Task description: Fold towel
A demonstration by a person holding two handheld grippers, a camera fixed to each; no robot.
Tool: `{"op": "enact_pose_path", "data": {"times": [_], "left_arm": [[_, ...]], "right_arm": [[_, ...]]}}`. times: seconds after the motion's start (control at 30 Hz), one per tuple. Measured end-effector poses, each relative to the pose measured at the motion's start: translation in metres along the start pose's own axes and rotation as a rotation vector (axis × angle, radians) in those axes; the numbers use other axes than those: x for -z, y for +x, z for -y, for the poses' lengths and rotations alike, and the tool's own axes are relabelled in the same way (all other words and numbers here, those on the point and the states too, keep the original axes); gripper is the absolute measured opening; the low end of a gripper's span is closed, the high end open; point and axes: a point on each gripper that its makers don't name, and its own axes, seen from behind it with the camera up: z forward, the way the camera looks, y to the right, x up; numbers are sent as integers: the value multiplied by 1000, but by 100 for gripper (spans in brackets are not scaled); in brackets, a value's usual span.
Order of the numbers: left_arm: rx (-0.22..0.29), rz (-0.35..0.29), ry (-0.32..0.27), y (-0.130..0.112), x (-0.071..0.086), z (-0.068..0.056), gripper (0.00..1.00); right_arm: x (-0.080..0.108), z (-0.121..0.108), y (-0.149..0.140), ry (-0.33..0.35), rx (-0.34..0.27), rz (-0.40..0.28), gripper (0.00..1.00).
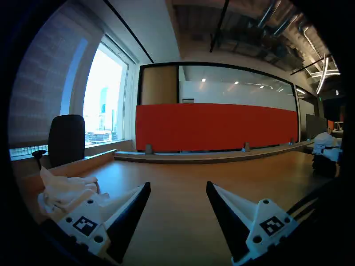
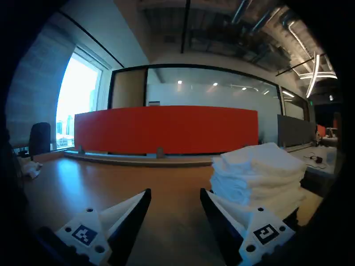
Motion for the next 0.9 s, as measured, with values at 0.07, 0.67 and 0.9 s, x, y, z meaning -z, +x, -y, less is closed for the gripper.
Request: {"op": "enact_pose_path", "data": {"times": [0.07, 0.67, 0.9], "left_arm": [[0, 0, 0, 0, 0, 0, 93], [0, 0, 0, -1, 0, 1, 93], [-1, 0, 0, -1, 0, 1, 93]], "right_arm": [[0, 0, 1, 0, -1, -6, 84], [5, 3, 5, -3, 8, -27, 87], [5, 3, 6, -3, 7, -27, 94]]}}
